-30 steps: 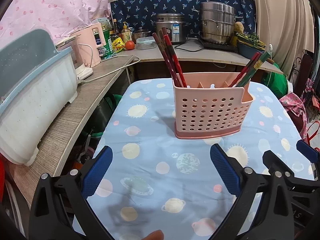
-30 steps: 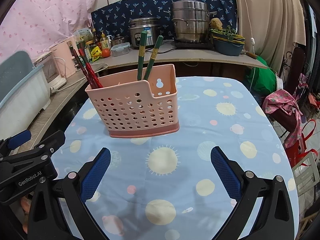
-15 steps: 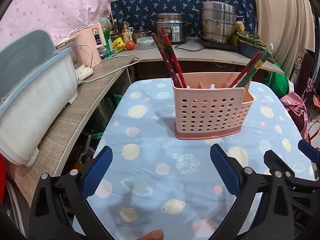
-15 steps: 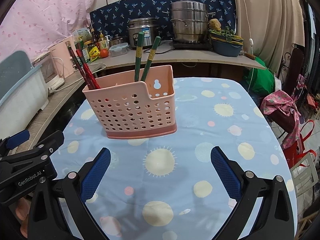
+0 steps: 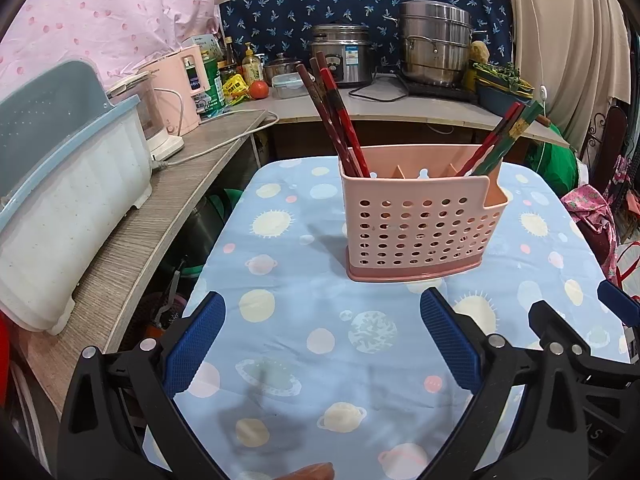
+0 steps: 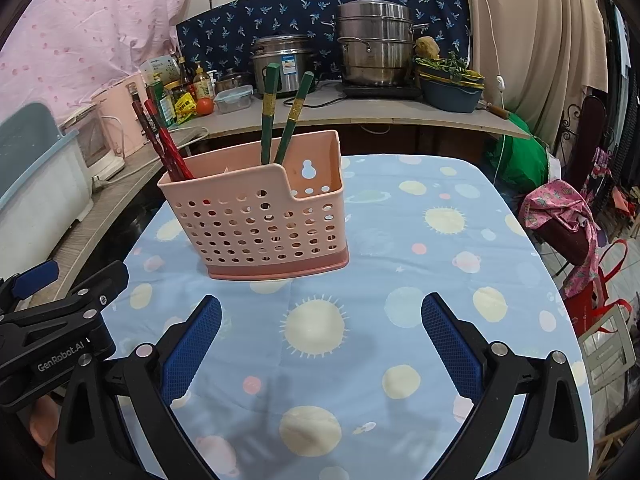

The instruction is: Organize utensils

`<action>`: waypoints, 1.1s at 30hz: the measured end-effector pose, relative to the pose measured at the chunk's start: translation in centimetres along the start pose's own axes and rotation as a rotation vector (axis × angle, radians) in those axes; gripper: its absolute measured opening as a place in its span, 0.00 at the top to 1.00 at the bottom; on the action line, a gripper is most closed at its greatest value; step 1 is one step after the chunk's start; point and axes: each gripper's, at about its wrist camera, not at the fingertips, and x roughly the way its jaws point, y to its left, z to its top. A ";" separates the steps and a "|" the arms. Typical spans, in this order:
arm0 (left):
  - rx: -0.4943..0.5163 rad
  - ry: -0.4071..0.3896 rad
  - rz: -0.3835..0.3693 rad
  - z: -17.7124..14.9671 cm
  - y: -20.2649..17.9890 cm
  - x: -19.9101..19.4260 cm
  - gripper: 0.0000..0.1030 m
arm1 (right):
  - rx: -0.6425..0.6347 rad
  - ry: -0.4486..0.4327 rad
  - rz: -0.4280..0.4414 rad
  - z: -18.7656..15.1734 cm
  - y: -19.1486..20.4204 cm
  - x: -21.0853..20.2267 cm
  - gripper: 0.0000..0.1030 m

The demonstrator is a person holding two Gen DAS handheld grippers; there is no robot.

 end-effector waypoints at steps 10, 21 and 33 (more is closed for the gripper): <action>0.013 0.002 0.013 0.4 -0.5 1.0 0.09 | -0.001 0.006 -0.001 0.2 -0.2 0.8 0.06; 0.011 0.017 0.018 0.9 -0.9 2.0 0.10 | -0.002 0.009 -0.008 0.5 -0.2 1.4 0.06; 0.008 0.008 0.023 1.1 -1.1 2.0 0.09 | -0.002 0.009 -0.009 0.6 -0.3 1.5 0.06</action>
